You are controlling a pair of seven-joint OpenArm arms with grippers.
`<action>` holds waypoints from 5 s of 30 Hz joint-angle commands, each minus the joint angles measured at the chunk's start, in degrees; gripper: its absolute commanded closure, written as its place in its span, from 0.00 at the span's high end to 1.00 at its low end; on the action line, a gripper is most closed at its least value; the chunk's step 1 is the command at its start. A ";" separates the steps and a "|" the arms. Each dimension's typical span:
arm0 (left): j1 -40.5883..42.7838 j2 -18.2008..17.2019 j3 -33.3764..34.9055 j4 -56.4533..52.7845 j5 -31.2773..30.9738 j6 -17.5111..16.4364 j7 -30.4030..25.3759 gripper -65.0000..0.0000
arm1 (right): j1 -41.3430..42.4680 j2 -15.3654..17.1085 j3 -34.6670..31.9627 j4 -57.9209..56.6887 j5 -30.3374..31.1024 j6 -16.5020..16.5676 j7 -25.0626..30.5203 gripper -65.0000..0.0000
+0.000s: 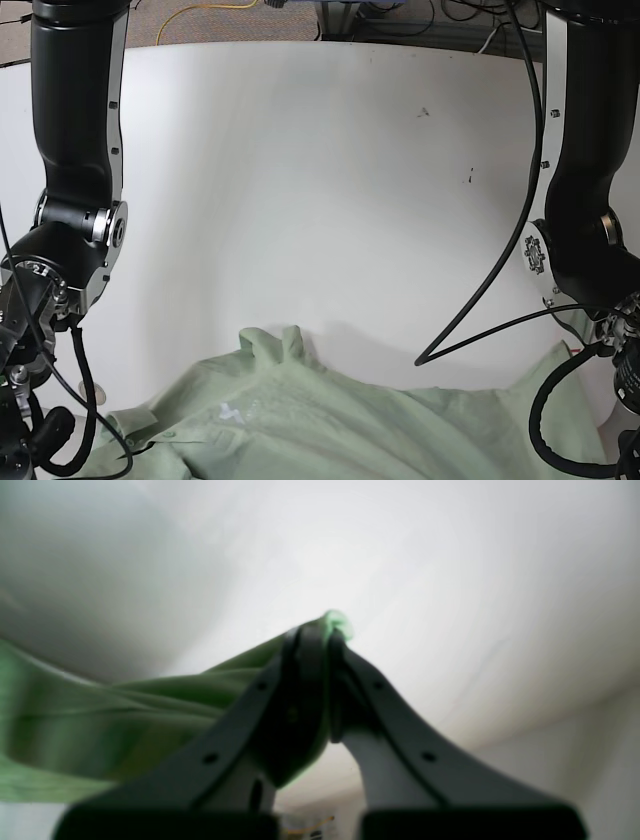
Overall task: Layout the t-shirt on the table in an organized manner, then fold the t-shirt properly
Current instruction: 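Lift the shirt with both grippers and swing it up off the table, then lay the shirt flat by drawing both grippers back across the table, then pull the shirt edge with both grippers to smooth it flat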
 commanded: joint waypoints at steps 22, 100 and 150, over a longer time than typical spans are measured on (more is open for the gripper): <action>15.75 -0.23 2.47 9.04 -0.56 0.14 0.96 0.02 | -20.54 5.36 5.24 12.48 -0.81 -0.40 -5.04 0.00; 99.89 -14.74 1.33 19.59 -0.21 0.14 5.35 0.01 | -87.35 -13.89 24.85 12.74 -0.98 -0.40 -9.22 0.00; 85.03 -14.47 -1.93 16.87 -0.12 0.14 5.35 0.01 | -72.41 -16.35 28.98 11.16 -0.37 -0.40 -9.22 0.00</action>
